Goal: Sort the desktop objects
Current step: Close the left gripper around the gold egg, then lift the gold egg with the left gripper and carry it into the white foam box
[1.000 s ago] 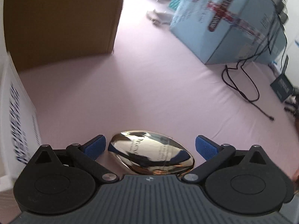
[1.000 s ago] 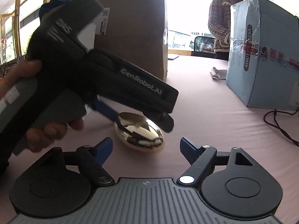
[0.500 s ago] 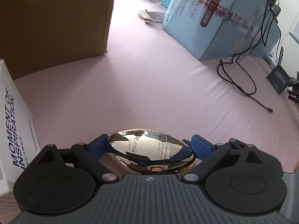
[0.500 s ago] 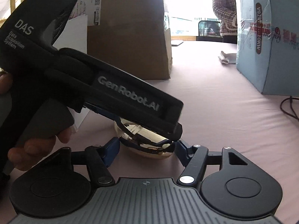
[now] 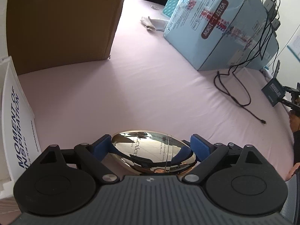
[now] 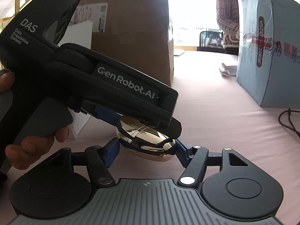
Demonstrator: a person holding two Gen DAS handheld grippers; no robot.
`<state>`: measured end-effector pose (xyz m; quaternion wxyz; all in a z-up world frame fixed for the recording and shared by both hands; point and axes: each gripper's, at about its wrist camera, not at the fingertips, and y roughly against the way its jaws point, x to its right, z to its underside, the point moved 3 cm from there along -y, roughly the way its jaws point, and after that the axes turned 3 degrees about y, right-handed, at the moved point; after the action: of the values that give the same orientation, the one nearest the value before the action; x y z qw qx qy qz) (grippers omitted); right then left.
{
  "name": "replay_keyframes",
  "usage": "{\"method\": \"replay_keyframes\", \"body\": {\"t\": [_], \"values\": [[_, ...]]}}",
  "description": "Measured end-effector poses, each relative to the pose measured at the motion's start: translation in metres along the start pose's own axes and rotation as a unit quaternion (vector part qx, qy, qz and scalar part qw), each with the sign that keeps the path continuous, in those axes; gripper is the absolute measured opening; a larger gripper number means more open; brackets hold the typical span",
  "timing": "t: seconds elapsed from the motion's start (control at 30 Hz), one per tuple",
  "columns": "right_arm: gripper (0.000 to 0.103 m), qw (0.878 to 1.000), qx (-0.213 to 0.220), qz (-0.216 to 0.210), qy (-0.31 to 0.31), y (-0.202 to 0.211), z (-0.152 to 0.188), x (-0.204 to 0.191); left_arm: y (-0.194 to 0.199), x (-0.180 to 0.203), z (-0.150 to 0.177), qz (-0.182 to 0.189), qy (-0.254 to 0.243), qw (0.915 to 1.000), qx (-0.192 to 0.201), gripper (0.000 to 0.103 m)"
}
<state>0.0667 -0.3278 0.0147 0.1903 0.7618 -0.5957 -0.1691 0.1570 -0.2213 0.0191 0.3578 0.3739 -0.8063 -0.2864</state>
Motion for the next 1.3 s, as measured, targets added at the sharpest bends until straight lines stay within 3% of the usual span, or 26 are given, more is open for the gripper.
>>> {"method": "replay_keyframes", "body": {"t": [0.77, 1.3], "values": [[0.06, 0.995, 0.096, -0.014, -0.009, 0.04, -0.014, 0.003, 0.065, 0.027, -0.005, 0.024, -0.023, 0.9969, 0.071, 0.085], [0.06, 0.986, 0.164, -0.019, 0.007, 0.09, -0.019, -0.029, 0.131, 0.043, 0.002, 0.025, -0.051, 0.9888, 0.138, 0.085]]}}
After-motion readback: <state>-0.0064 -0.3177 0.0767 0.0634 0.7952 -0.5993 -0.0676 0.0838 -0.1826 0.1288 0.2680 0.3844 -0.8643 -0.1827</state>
